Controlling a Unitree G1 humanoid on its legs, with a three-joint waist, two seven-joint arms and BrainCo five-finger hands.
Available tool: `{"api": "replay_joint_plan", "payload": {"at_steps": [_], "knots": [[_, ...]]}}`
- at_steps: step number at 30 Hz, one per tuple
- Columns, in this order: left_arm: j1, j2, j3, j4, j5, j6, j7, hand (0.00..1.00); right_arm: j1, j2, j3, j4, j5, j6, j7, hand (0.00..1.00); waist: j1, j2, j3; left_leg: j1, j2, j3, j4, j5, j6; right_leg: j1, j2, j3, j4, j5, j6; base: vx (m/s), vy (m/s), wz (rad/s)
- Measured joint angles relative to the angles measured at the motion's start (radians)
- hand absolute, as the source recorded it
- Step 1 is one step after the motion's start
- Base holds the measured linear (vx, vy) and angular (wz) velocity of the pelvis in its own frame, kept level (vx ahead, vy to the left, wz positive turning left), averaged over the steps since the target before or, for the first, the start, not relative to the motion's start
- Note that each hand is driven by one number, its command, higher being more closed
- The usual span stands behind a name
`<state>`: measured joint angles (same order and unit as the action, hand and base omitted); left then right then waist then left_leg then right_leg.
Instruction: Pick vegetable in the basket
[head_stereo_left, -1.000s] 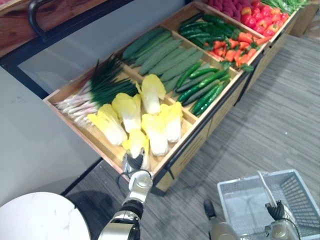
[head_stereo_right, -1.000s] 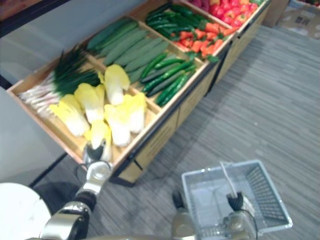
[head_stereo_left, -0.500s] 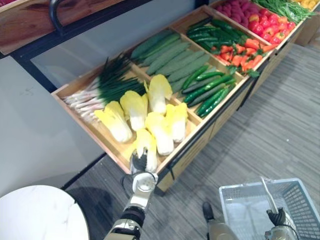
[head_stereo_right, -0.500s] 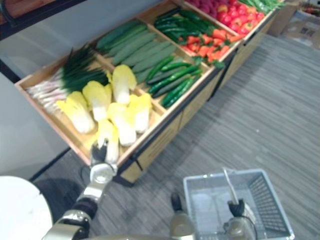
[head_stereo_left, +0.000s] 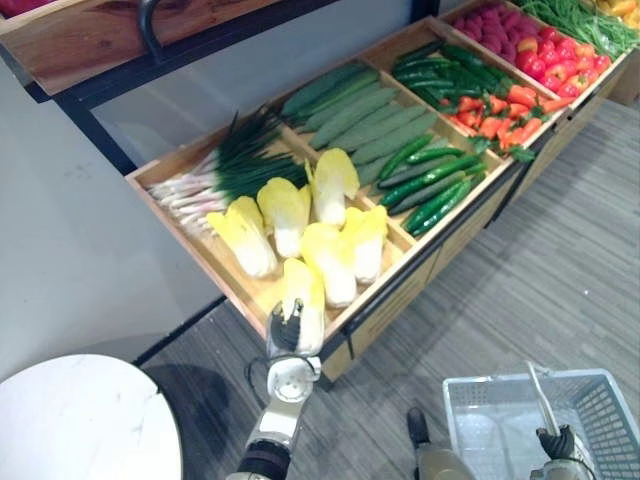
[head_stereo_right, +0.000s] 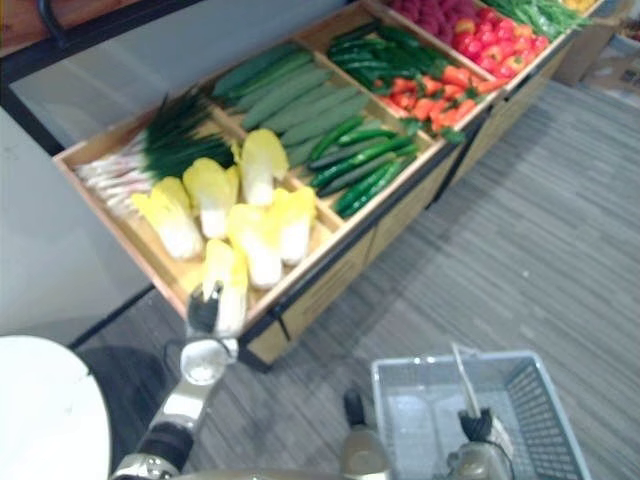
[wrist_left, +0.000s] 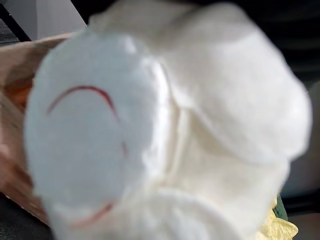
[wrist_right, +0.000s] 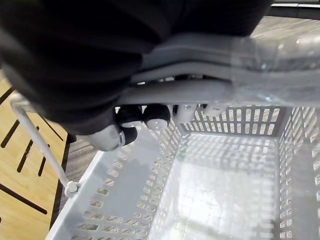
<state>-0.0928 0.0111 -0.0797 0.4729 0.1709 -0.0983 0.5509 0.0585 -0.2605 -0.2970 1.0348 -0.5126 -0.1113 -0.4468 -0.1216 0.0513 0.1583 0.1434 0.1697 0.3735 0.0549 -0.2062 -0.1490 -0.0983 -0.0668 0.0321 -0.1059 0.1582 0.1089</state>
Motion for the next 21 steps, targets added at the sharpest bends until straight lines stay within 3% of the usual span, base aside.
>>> {"api": "replay_joint_plan", "payload": {"at_steps": [5,14,21], "knots": [[0.026,-0.001,0.022,-0.060,0.003,0.001,-0.002,1.00,0.014,0.005,-0.006,-0.007,0.000,0.000,0.006,1.00,0.020,-0.006,-0.004,0.000,0.000,-0.003,0.000,0.000,0.000,0.002,-0.002,-0.004,0.000,0.001,0.001,-0.03,-0.024,0.02],[0.022,-0.007,0.208,-0.088,-0.015,0.001,0.079,1.00,0.017,0.005,-0.009,-0.012,-0.037,-0.001,0.021,1.00,0.020,-0.022,-0.019,0.000,0.001,-0.003,0.000,0.000,0.000,0.002,-0.006,-0.004,0.000,0.001,0.001,-0.02,-0.017,0.00],[0.009,-0.006,0.289,-0.099,-0.126,0.001,0.146,1.00,0.027,0.005,-0.008,-0.034,-0.037,-0.002,0.043,1.00,0.020,-0.029,-0.024,-0.003,-0.002,-0.003,-0.001,0.000,0.000,-0.002,-0.008,-0.004,0.000,0.001,0.002,-0.02,-0.018,0.00]]}}
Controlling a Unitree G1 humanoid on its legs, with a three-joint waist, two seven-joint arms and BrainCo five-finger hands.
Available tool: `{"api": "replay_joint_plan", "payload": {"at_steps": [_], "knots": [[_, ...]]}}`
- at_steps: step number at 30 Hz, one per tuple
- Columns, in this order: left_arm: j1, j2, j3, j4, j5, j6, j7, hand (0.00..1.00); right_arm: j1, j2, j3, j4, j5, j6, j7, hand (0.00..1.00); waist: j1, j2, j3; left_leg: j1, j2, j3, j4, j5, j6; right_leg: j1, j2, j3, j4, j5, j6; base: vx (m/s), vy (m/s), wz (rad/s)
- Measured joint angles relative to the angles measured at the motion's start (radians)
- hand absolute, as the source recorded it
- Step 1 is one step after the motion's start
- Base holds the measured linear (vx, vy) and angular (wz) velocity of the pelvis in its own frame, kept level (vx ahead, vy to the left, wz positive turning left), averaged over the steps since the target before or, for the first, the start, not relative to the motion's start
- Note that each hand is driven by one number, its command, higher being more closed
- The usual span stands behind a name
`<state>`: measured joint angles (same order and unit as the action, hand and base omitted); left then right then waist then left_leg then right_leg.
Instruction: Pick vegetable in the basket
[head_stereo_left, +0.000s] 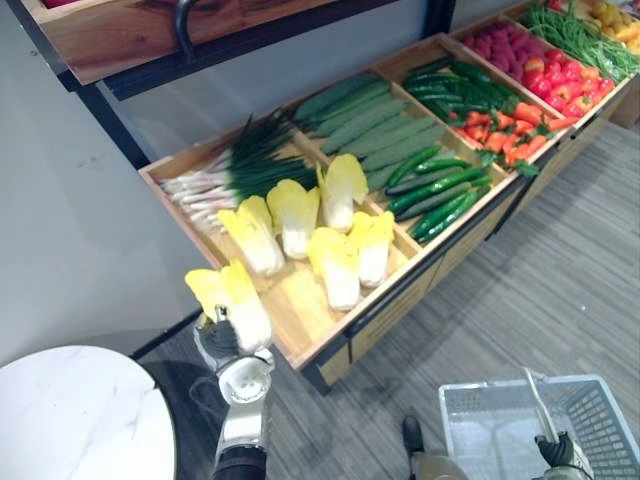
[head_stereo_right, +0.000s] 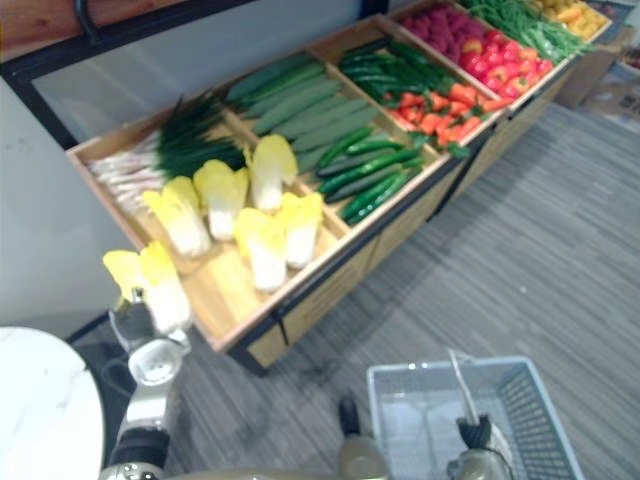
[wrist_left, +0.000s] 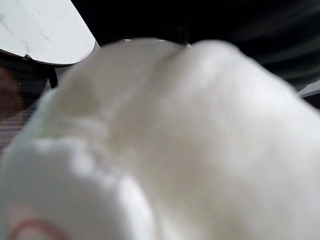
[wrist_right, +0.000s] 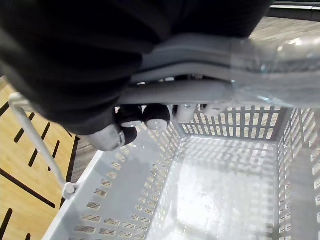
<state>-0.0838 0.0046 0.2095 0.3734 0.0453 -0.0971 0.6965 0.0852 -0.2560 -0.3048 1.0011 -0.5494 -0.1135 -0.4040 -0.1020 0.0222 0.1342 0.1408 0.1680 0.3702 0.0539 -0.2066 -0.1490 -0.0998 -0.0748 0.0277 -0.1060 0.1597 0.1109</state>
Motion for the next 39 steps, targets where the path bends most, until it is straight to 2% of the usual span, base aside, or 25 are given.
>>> {"api": "replay_joint_plan", "payload": {"at_steps": [8,22,29,32,39], "knots": [[-0.013,-0.002,-0.047,-0.051,-0.033,-0.005,-0.009,1.00,-0.001,0.000,0.000,-0.006,0.000,0.000,0.000,1.00,-0.001,-0.003,-0.001,-0.008,-0.002,-0.007,0.000,0.000,0.000,-0.004,-0.004,-0.007,0.000,0.000,0.000,0.00,0.000,0.01],[-0.012,-0.001,-0.236,-0.205,-0.033,-0.025,-0.094,1.00,-0.003,-0.022,-0.017,-0.006,0.000,0.001,0.001,1.00,-0.003,-0.008,-0.006,-0.015,-0.016,-0.025,0.002,0.002,0.004,-0.001,-0.022,-0.020,0.000,0.004,0.006,-0.01,-0.013,0.03],[-0.012,-0.001,-0.345,-0.247,-0.084,-0.039,-0.157,1.00,-0.002,-0.027,-0.040,-0.006,0.000,0.007,0.018,1.00,-0.002,-0.010,-0.011,-0.015,-0.017,-0.025,0.004,0.001,0.008,-0.001,-0.025,-0.019,0.000,0.006,0.009,-0.03,-0.038,0.00],[-0.012,-0.001,-0.401,-0.257,-0.104,-0.054,-0.175,1.00,-0.004,-0.052,-0.040,-0.006,0.000,0.008,0.022,1.00,-0.002,-0.009,-0.012,-0.014,-0.017,-0.023,0.004,0.001,0.008,-0.001,-0.025,-0.018,0.000,0.007,0.009,-0.02,-0.033,-0.01],[-0.014,-0.001,-0.545,-0.263,-0.160,-0.055,-0.248,1.00,-0.022,-0.133,-0.061,-0.010,-0.001,0.020,0.046,1.00,0.004,-0.011,-0.018,-0.007,-0.017,-0.009,0.005,0.000,0.008,0.001,-0.022,-0.003,0.001,0.009,0.013,-0.01,-0.019,-0.05]]}}
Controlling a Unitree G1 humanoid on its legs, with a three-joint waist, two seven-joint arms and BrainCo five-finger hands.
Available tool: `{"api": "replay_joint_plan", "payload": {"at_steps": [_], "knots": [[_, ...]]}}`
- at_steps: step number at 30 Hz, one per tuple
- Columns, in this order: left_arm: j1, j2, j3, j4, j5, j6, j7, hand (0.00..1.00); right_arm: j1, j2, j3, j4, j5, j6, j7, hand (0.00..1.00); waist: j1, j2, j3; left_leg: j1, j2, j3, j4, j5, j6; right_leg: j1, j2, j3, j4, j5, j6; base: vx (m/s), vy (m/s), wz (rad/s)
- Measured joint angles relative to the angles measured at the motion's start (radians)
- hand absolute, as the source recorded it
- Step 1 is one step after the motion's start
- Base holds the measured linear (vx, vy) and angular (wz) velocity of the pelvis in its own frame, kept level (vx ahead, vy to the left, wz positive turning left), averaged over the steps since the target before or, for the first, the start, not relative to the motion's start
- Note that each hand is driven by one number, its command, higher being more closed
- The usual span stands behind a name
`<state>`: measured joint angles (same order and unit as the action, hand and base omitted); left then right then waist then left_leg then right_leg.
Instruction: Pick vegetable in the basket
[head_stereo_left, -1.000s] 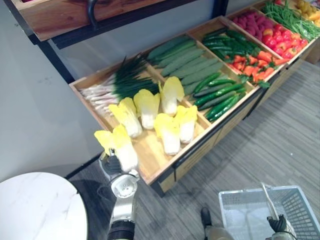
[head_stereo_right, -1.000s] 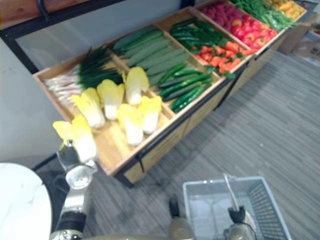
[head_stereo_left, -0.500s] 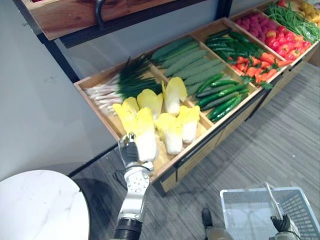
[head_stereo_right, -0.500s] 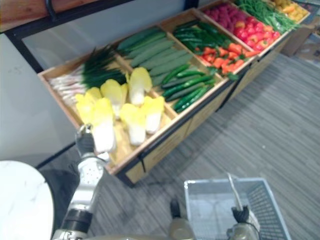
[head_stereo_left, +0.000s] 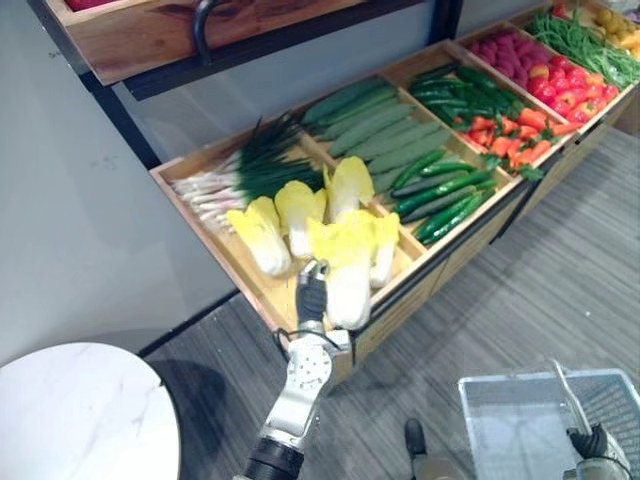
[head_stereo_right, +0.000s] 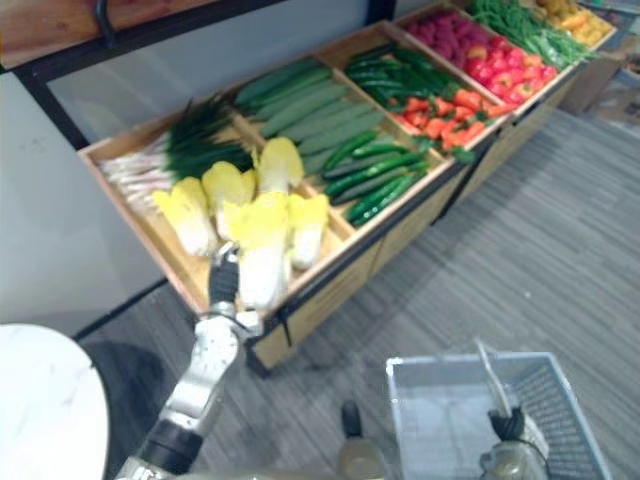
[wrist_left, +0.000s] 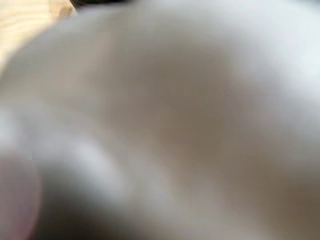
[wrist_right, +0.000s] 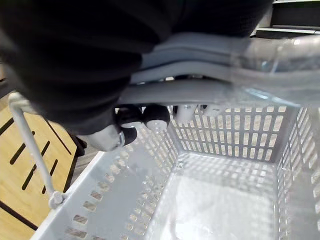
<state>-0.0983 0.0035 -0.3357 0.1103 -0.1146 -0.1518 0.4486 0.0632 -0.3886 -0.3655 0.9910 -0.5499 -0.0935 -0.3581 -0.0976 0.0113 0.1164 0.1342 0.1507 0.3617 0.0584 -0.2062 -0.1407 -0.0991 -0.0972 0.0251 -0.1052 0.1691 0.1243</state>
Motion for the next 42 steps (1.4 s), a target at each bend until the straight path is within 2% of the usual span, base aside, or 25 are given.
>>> {"api": "replay_joint_plan", "payload": {"at_steps": [2,7,13,18,23,27,29,34,36,42], "knots": [[-0.015,0.000,-0.070,0.000,-0.001,0.000,-0.030,1.00,-0.008,-0.008,-0.042,-0.003,0.004,0.003,0.000,1.00,0.019,-0.002,-0.005,0.008,0.000,0.020,0.000,-0.002,0.002,0.000,-0.001,0.018,0.000,0.004,0.000,-0.03,-0.012,-0.22],[-0.040,-0.011,-0.200,-0.037,-0.002,0.000,-0.078,1.00,-0.022,-0.017,-0.096,-0.067,0.013,0.028,0.001,1.00,0.019,-0.012,-0.031,0.010,0.004,0.055,0.024,-0.022,0.006,0.000,0.003,0.040,0.000,0.005,0.003,-0.05,-0.034,-0.16],[-0.081,-0.021,-0.331,-0.042,-0.004,0.000,-0.126,1.00,-0.021,-0.034,-0.093,-0.241,0.042,0.037,0.018,1.00,0.018,-0.016,-0.035,0.021,0.017,0.114,0.067,-0.058,0.001,-0.001,0.016,0.086,0.002,0.007,0.007,-0.04,-0.034,-0.25],[-0.094,-0.022,-0.421,-0.041,-0.040,0.000,-0.151,1.00,-0.017,-0.080,-0.016,-0.390,0.048,0.042,0.042,1.00,0.016,-0.026,-0.041,0.044,0.021,0.165,0.068,-0.066,-0.007,-0.007,0.031,0.123,0.003,0.007,0.007,-0.02,-0.040,-0.22],[-0.104,-0.022,-0.464,-0.017,-0.039,0.000,-0.172,1.00,-0.015,-0.091,0.045,-0.553,0.050,0.041,0.062,1.00,-0.005,-0.029,-0.043,0.058,0.020,0.209,0.067,-0.066,-0.008,-0.024,0.040,0.150,0.018,0.008,0.008,-0.01,-0.038,-0.19],[-0.119,-0.022,-0.494,0.075,-0.036,0.002,-0.181,1.00,0.021,-0.106,0.100,-0.677,0.061,0.023,0.089,1.00,-0.021,-0.038,-0.046,0.062,0.015,0.233,0.064,-0.067,-0.010,-0.035,0.044,0.172,0.023,0.008,0.008,-0.04,-0.050,-0.16],[-0.121,-0.022,-0.498,0.102,-0.029,0.002,-0.180,1.00,0.028,-0.105,0.130,-0.696,0.081,0.020,0.109,1.00,-0.034,-0.042,-0.048,0.062,0.015,0.233,0.062,-0.067,-0.010,-0.036,0.044,0.173,0.024,0.008,0.008,-0.05,-0.067,-0.02],[-0.123,-0.022,-0.500,0.206,0.010,0.014,-0.172,1.00,0.120,-0.104,0.162,-0.774,0.124,0.015,0.160,1.00,-0.046,-0.049,-0.048,0.063,0.009,0.233,0.050,-0.067,-0.009,-0.040,0.045,0.180,0.024,0.008,0.008,-0.05,-0.063,-0.03],[-0.123,-0.022,-0.499,0.246,0.023,0.032,-0.167,1.00,0.147,-0.103,0.192,-0.787,0.152,0.014,0.182,1.00,-0.066,-0.051,-0.046,0.063,0.005,0.232,0.048,-0.067,-0.009,-0.042,0.044,0.183,0.024,0.008,0.008,-0.03,-0.059,-0.03],[-0.123,-0.022,-0.498,0.313,0.060,0.044,-0.148,1.00,0.216,-0.104,0.219,-0.806,0.230,-0.002,0.251,1.00,-0.091,-0.054,-0.044,0.059,-0.004,0.231,0.045,-0.066,-0.007,-0.053,0.041,0.195,0.025,0.011,0.012,-0.03,-0.065,-0.05]]}}
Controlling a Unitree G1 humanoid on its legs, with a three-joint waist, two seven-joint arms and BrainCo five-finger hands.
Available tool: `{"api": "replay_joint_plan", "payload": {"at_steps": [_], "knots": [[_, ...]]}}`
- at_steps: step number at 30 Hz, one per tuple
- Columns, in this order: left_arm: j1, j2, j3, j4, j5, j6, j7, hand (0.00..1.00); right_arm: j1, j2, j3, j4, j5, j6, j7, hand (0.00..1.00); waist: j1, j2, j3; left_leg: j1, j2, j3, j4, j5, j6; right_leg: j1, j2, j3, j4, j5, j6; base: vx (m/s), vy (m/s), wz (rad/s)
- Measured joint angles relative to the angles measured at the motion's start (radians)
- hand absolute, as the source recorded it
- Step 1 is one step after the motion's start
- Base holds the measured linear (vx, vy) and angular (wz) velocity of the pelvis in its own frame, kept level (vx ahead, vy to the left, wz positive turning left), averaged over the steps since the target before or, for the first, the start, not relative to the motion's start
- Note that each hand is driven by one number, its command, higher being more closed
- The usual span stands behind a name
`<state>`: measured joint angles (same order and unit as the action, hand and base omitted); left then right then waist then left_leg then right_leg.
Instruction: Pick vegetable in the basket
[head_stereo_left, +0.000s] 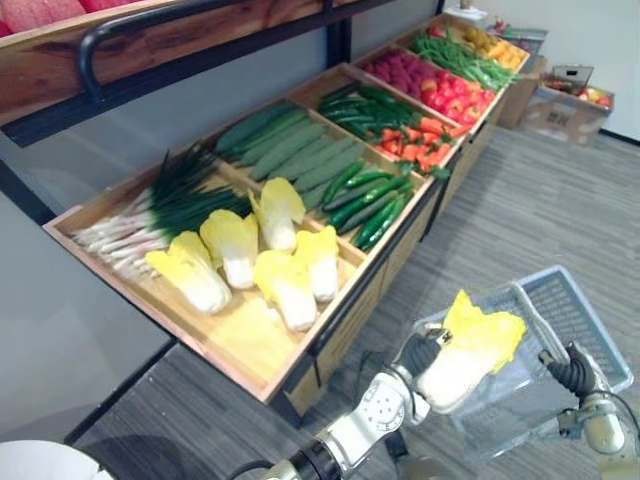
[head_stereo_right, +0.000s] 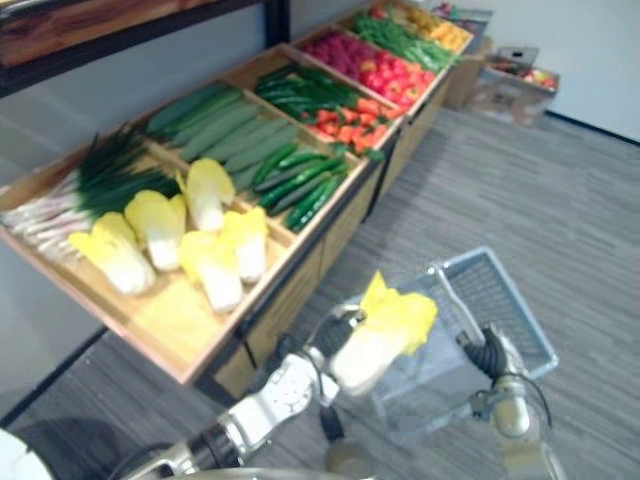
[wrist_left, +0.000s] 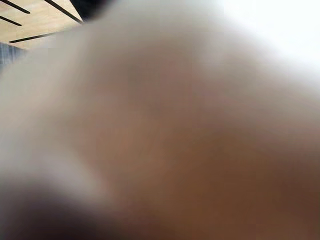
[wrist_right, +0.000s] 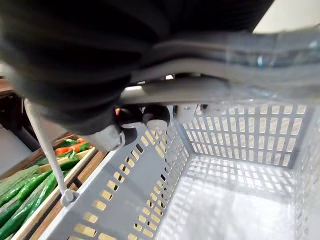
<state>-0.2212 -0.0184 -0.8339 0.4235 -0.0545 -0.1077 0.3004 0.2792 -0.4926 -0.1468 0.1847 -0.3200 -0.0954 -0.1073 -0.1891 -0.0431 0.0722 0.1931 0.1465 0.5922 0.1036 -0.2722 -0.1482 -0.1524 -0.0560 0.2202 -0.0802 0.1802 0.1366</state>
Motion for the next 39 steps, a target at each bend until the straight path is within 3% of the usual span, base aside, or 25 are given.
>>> {"api": "replay_joint_plan", "payload": {"at_steps": [9,20,25,26,39], "knots": [[0.000,0.000,0.013,0.116,0.078,0.008,0.009,1.00,0.081,-0.004,0.010,-0.070,0.092,-0.019,0.063,1.00,-0.023,-0.014,0.003,-0.016,-0.026,-0.030,0.000,-0.003,0.016,-0.003,-0.025,-0.004,-0.007,0.004,0.007,-0.05,-0.060,0.05],[-0.005,0.000,0.018,0.214,0.130,0.013,0.023,1.00,0.092,-0.005,0.050,-0.091,0.145,-0.025,0.066,1.00,-0.034,-0.018,0.003,-0.032,-0.046,-0.029,0.008,-0.009,0.026,-0.030,-0.038,0.009,-0.003,0.009,0.014,-0.02,-0.052,-0.02],[-0.005,0.000,0.018,0.260,0.157,0.025,0.034,1.00,0.086,-0.005,0.072,-0.091,0.171,-0.025,0.062,1.00,-0.056,-0.019,0.003,-0.031,-0.048,-0.027,0.007,-0.012,0.031,-0.032,-0.038,0.014,-0.002,0.009,0.014,-0.01,-0.057,-0.04],[-0.005,0.000,0.018,0.264,0.158,0.026,0.035,0.00,0.087,-0.004,0.077,-0.091,0.172,-0.026,0.062,1.00,-0.057,-0.019,0.004,-0.031,-0.050,-0.027,0.007,-0.013,0.031,-0.033,-0.038,0.018,-0.001,0.009,0.014,-0.02,-0.064,-0.05],[-0.017,0.001,-0.013,0.300,0.188,0.031,-0.001,0.00,0.081,0.005,0.116,-0.089,0.172,-0.026,0.059,1.00,-0.057,-0.019,0.004,-0.032,-0.050,-0.029,0.007,-0.013,0.032,-0.034,-0.039,0.017,-0.001,0.006,0.010,-0.02,-0.070,0.00]]}}
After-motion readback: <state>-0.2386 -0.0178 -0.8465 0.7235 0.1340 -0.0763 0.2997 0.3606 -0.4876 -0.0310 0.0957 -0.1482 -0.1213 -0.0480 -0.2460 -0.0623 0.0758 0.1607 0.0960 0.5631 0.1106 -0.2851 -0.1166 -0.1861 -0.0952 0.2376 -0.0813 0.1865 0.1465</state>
